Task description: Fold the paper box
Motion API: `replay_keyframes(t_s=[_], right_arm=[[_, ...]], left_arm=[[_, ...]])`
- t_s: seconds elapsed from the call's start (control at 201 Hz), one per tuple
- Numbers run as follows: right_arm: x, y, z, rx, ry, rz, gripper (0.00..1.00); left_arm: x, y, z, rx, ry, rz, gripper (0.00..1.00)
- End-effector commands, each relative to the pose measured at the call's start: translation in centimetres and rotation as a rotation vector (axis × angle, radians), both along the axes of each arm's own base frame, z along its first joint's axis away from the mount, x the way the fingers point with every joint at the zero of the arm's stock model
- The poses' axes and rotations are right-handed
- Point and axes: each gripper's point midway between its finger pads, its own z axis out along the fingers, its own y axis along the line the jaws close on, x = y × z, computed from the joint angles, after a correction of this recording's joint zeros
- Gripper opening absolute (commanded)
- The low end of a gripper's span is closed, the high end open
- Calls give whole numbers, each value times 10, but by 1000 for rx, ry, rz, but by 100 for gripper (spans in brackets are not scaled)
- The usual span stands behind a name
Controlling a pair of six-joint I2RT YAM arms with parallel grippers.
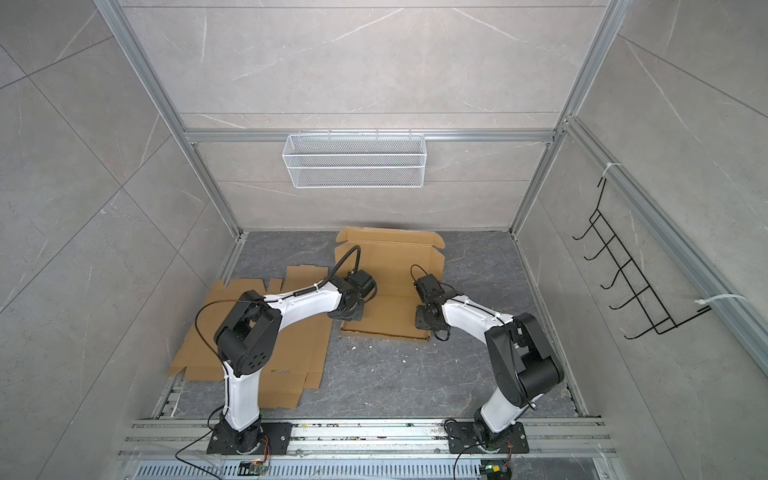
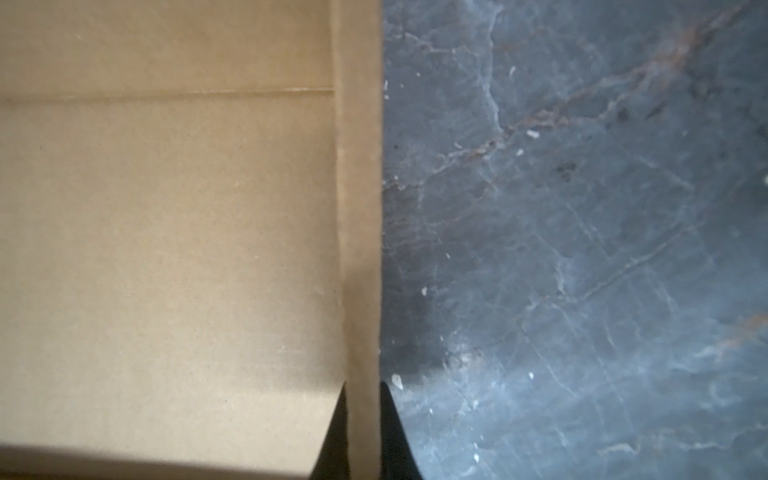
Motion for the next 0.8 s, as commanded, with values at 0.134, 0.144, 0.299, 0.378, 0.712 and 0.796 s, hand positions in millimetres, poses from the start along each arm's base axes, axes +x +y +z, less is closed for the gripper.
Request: replay_keyframes(t_s=[0.134, 0.144, 0.299, 0.378, 0.712, 0.796], right_arm=[[-7, 31, 3, 153, 8, -17, 1], [-8, 31, 2, 153, 11, -17, 1], [-7, 31, 2, 154, 10, -18, 0], [-7, 31, 3, 155, 7, -18, 0], [-6, 26, 2, 125, 7, -12, 0], [-4, 26, 1, 122, 9, -12, 0]], left_arm=[[-24, 18, -70, 194, 127, 24, 0], [-26, 19, -72, 197, 130, 22, 0], [-30, 31, -84, 256, 128, 29, 0], [-30, 32, -87, 266, 124, 30, 0], [-21, 24, -51, 24, 127, 47, 16], [-17, 23, -37, -41, 123, 45, 22]])
